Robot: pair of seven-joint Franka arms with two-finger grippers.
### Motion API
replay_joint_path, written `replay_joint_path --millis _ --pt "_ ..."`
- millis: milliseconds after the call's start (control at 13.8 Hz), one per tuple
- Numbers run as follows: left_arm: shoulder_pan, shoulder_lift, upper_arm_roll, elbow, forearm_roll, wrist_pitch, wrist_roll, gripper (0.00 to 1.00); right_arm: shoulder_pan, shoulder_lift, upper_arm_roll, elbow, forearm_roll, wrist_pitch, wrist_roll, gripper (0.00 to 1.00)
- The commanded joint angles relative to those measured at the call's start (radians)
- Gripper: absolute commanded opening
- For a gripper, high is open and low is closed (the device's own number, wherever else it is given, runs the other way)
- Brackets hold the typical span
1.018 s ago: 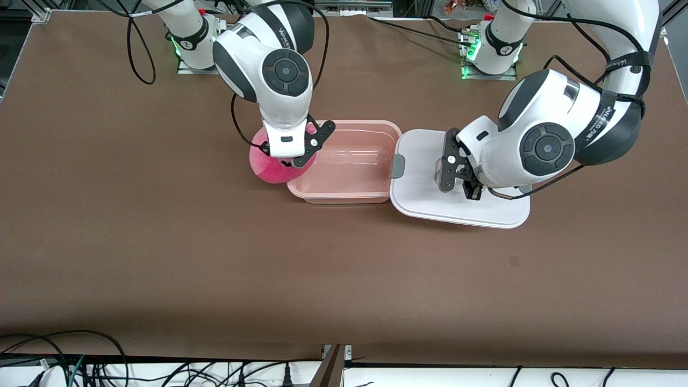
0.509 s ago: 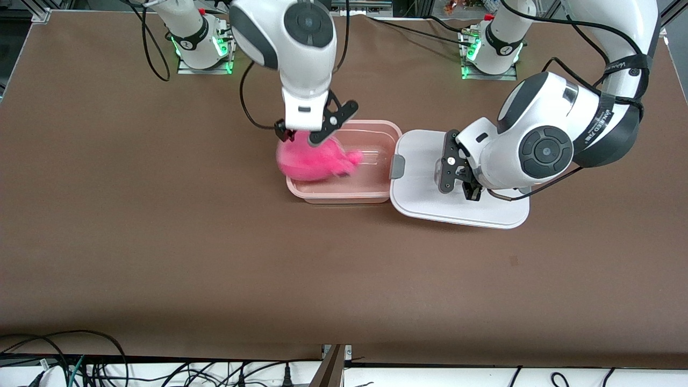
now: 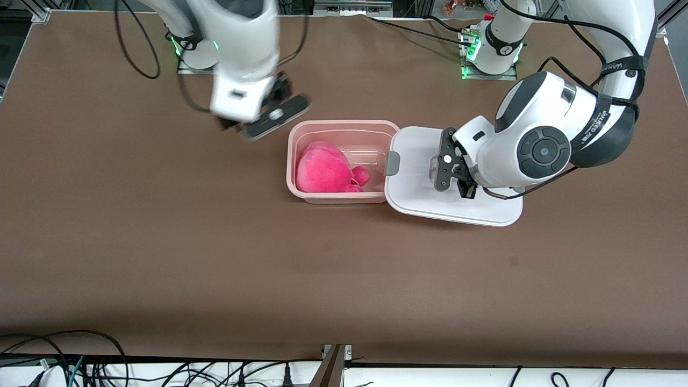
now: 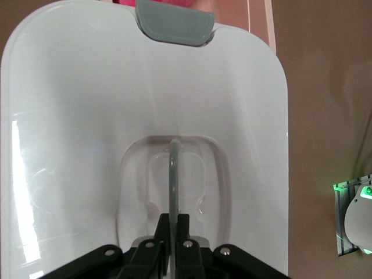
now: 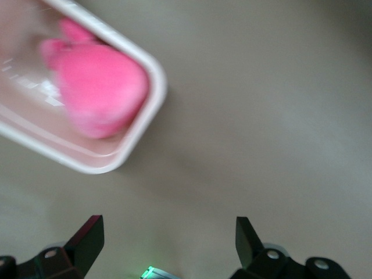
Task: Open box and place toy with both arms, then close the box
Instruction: 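Open the right gripper to drop the toy into the box, then lower the lid onto the box with the left gripper while the right gripper withdraws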
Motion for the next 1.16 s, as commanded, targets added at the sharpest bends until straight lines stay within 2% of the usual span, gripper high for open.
replay_joint_path --millis 0,145,291,582,727,873,945,1018,1091 --pt "-0.003 0.007 -0.006 0.023 -0.047 -0.011 0.005 0.0 -0.143 0.0 -0.007 0.015 0.003 -0.013 0.009 1.0" --pt "-0.029 0.028 -0.006 0.022 -0.084 0.019 -0.033 0.0 -0.245 0.004 -0.007 0.015 0.024 0.007 0.01 1.0" --pt "-0.099 0.045 -0.004 0.019 -0.096 0.117 -0.064 0.0 -0.326 0.015 -0.008 0.015 0.062 0.024 0.003 1.0" --pt "-0.261 0.119 0.0 0.02 -0.092 0.304 -0.257 0.0 -0.403 0.026 -0.056 0.011 0.067 0.027 0.007 1.0" --pt "-0.35 0.13 0.031 0.022 -0.07 0.346 -0.323 0.0 -0.348 0.005 -0.201 0.005 0.131 0.039 -0.002 1.0" --pt "-0.385 0.13 0.043 0.022 -0.061 0.345 -0.393 0.0 -0.247 -0.024 -0.441 -0.032 0.281 0.039 -0.002 1.0" --pt "-0.394 0.133 0.043 0.019 -0.056 0.345 -0.395 0.0 -0.207 -0.05 -0.529 -0.072 0.342 0.043 -0.003 1.0" --pt "-0.405 0.143 0.046 0.019 -0.043 0.345 -0.401 0.0 -0.199 -0.084 -0.557 -0.121 0.372 0.064 -0.002 1.0" --pt "-0.405 0.159 0.046 0.017 -0.03 0.345 -0.421 0.0 -0.198 -0.132 -0.557 -0.191 0.365 0.108 0.006 1.0"
